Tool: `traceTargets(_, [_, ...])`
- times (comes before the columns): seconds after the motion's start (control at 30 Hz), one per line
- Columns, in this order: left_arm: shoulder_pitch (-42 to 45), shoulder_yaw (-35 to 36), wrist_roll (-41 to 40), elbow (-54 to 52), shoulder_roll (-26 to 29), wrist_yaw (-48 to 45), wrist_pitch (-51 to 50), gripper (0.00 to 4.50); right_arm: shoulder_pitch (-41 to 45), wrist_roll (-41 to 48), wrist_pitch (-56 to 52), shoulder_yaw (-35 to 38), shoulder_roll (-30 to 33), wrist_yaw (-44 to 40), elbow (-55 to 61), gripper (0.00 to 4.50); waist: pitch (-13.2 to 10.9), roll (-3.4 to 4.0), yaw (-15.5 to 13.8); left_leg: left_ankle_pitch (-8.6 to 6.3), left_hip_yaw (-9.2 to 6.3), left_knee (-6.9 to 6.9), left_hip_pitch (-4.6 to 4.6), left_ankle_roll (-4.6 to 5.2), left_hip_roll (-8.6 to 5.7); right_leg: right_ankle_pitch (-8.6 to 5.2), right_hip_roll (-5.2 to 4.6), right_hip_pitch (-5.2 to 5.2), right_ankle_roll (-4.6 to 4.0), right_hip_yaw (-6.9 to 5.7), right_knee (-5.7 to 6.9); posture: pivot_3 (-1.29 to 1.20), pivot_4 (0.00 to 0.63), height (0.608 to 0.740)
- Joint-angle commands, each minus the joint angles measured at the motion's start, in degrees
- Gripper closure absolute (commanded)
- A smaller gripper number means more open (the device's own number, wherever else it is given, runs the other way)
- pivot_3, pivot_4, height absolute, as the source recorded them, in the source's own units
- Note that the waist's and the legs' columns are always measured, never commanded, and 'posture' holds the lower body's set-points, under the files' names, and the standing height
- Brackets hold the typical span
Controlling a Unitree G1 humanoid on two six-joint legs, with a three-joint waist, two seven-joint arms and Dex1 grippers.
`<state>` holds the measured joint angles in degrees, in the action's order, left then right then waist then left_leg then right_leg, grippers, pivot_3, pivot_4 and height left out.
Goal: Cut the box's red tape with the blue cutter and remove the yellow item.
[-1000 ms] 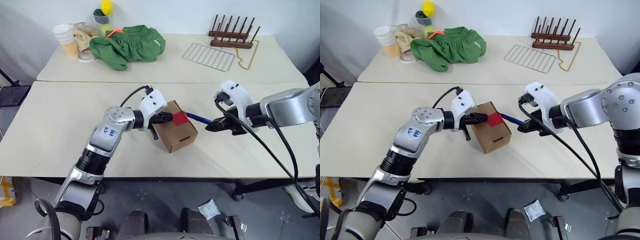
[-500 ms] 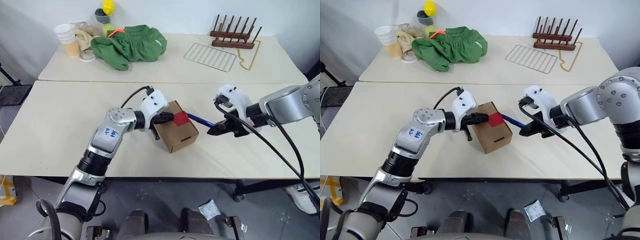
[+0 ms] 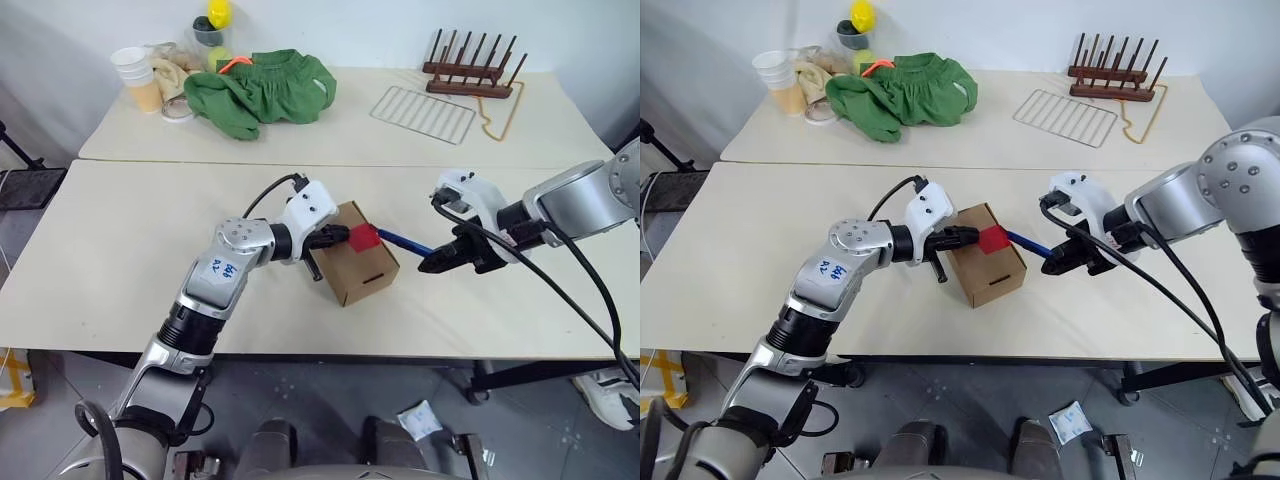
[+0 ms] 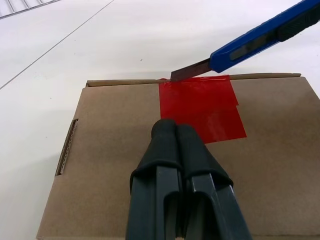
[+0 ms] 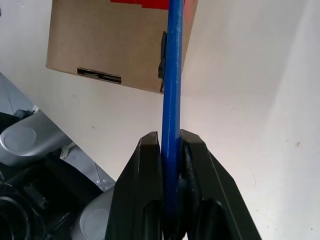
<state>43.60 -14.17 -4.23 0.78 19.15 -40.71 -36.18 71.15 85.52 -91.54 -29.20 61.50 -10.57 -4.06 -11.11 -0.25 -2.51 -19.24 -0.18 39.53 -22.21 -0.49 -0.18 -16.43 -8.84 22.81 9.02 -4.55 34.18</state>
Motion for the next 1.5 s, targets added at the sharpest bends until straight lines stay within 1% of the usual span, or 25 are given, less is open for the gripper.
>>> traceTargets(0.03, [-2.25, -2.03, 0.51, 1.45, -0.18, -0.03, -1.9, 4.5, 0.42, 2.7, -0.96, -1.6, 0.92, -1.17, 0.68, 4.35, 0.0, 0.0, -0.01, 0.0, 0.0, 0.0, 0.0, 0.01, 0.0, 0.0, 0.0, 0.0, 0.0, 0.0, 0.0, 0.0, 0.15, 0.74])
traceTargets(0.23, [-2.26, -2.0, 0.5, 1.34, -0.34, 0.09, -2.0, 4.5, -0.32, 1.37, -0.96, -1.87, 0.87, -0.09, -1.32, 4.35, 0.0, 0.0, -0.07, -0.01, 0.0, 0.0, -0.01, 0.01, 0.0, 0.0, 0.0, 0.0, 0.0, 0.0, -0.01, 0.0, 0.15, 0.74])
traceTargets(0.33, [-2.27, -1.99, 0.47, 1.31, -0.28, 0.05, -1.98, 4.5, -0.21, 2.17, -0.96, -2.21, 1.06, 0.16, -1.47, 4.35, 0.0, 0.0, -0.08, -0.01, 0.0, 0.0, -0.01, 0.01, 0.0, 0.0, 0.0, 0.0, 0.0, 0.0, 0.0, 0.0, 0.15, 0.74])
traceTargets(0.53, [-2.27, -1.93, 0.54, 1.46, -0.18, 0.09, -1.74, 4.5, 0.84, 7.18, -0.96, -3.14, 0.68, 2.22, -1.71, 4.35, 0.0, 0.0, -0.09, -0.01, 0.01, 0.0, 0.0, 0.01, 0.0, 0.0, 0.0, 0.0, 0.0, 0.0, 0.0, 0.0, 0.15, 0.74])
traceTargets(0.7, [-1.98, -1.97, 0.56, 2.0, -0.38, 0.09, -1.54, 4.5, 2.62, 14.17, -0.96, -6.45, -0.2, 4.74, -2.88, 4.35, 0.0, 0.0, -0.06, -0.01, 0.01, 0.0, 0.0, 0.01, 0.0, 0.0, 0.0, 0.0, 0.0, 0.0, 0.0, 0.0, 0.15, 0.74])
traceTargets(0.97, [-2.1, -1.67, 0.56, 1.74, -0.31, 0.41, -1.76, 4.5, 2.33, 19.18, -0.96, -7.66, -0.93, 10.18, -5.39, 4.35, 0.0, 0.0, -0.15, -0.01, 0.01, 0.02, -0.01, 0.01, 0.01, 0.0, 0.0, 0.0, -0.01, 0.0, 0.0, 0.0, 0.15, 0.74])
traceTargets(1.07, [-2.38, -1.63, 0.54, 1.45, -0.26, 0.54, -1.86, 4.5, 2.59, 19.14, -0.96, -6.81, -1.11, 11.28, -6.03, 4.35, 0.0, 0.0, -0.14, -0.01, 0.01, 0.02, -0.01, 0.01, 0.01, 0.0, 0.0, 0.0, -0.01, 0.0, 0.0, 0.0, 0.15, 0.74])
traceTargets(1.17, [-2.75, -1.51, 0.45, 0.86, -0.24, 0.78, -2.17, 4.5, 3.46, 18.14, -0.96, -5.65, 0.1, 10.78, -6.24, 4.35, 0.0, 0.0, -0.12, -0.01, 0.01, 0.03, -0.01, 0.01, 0.01, 0.01, 0.0, 0.0, -0.01, 0.0, 0.0, 0.0, 0.15, 0.74])
traceTargets(1.37, [-3.44, -0.9, 0.43, 0.05, 0.78, 0.75, -1.49, 4.5, 5.2, 12.31, -0.96, -0.74, 2.2, 8.31, -7.21, 4.35, 0.0, 0.0, -0.14, -0.01, 0.01, 0.02, -0.03, 0.02, 0.01, 0.01, 0.0, 0.0, -0.01, 0.0, -0.02, 0.0, 0.15, 0.74])
traceTargets(1.5, [-3.87, -0.36, 0.25, -0.26, 1.36, 0.15, -0.06, 4.5, 4.79, 10.48, -0.96, 2.46, 1.0, 7.49, -7.29, 4.35, 0.0, 0.0, 0.07, -0.02, 0.02, -0.01, -0.02, 0.02, 0.02, 0.01, 0.01, 0.0, -0.01, 0.0, -0.04, 0.0, 0.15, 0.74])
